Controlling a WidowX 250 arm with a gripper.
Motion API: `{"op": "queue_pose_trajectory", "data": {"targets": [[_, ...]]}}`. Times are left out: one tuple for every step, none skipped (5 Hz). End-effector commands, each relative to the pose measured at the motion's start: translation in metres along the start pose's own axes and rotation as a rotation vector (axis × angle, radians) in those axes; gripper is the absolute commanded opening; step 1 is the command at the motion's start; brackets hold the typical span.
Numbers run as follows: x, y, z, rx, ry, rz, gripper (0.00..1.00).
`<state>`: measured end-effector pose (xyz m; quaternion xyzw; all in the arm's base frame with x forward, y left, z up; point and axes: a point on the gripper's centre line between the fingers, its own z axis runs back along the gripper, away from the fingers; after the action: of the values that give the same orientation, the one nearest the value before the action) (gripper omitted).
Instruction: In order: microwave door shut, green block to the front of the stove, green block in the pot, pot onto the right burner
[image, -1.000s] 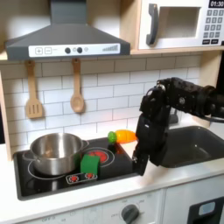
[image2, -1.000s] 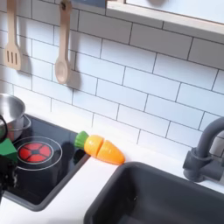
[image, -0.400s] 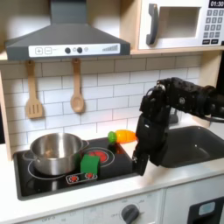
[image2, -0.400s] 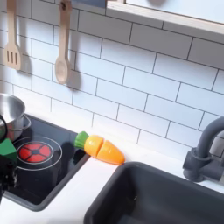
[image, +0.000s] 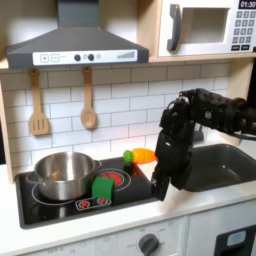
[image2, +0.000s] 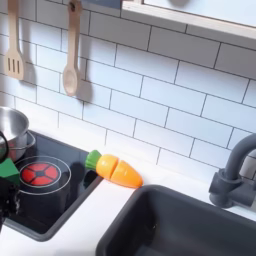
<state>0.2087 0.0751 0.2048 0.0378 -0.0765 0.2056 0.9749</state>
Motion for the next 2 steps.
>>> {"op": "queue_pose_trajectory", "data": {"targets": [[0.0002, 0.0, 0.0, 0.0, -0.002, 0.0, 1.0], [0.0086, 0.0028, -0.0084, -0.019, 0.041, 0.017, 1.0]]}}
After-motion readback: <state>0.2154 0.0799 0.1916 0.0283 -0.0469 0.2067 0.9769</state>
